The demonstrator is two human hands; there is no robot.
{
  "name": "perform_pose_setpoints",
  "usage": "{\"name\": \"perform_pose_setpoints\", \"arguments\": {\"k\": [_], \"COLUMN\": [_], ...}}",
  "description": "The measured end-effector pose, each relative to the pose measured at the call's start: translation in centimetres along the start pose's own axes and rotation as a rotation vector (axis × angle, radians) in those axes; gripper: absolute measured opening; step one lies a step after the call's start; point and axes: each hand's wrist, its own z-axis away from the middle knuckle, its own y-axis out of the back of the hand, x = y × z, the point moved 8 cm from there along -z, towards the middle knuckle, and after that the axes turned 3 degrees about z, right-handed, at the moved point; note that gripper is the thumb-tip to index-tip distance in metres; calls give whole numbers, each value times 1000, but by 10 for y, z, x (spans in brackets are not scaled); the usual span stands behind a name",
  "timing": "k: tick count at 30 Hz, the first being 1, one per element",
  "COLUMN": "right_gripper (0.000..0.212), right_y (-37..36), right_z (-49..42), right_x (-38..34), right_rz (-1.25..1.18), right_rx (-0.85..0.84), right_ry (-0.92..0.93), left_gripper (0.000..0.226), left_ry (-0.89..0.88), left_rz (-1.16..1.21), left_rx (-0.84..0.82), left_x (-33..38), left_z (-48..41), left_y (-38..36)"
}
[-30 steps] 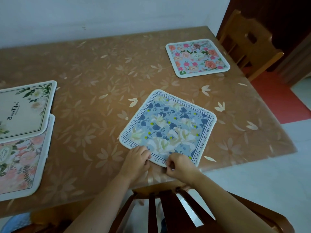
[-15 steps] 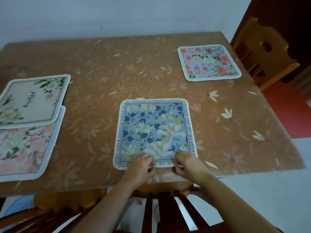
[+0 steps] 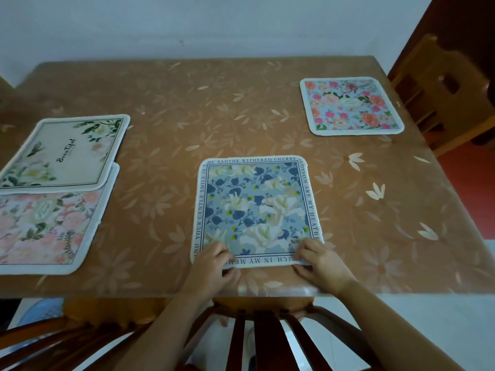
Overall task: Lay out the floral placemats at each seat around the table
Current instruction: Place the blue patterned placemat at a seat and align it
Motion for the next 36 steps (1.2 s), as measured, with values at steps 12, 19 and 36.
{"name": "perform_pose_setpoints", "arguments": {"k": [12,19,36], "right_gripper": [23,21,21], "right_y": [4,2,6], "right_z": [-5,0,23], "right_x": [-5,9,27], "right_rz": [-36,-51,-35], "right_rx": [76,100,132], "right_ry": [-47,-118,-250], "left_gripper": [12,13,13], "left_ry": [7,-41,18], "left_rz": [50,33,-73], "left_rx": [11,0,-13], "left_x": [4,14,9], "left_z": [-3,-5,1], "left_y": [-4,-6,-7]}}
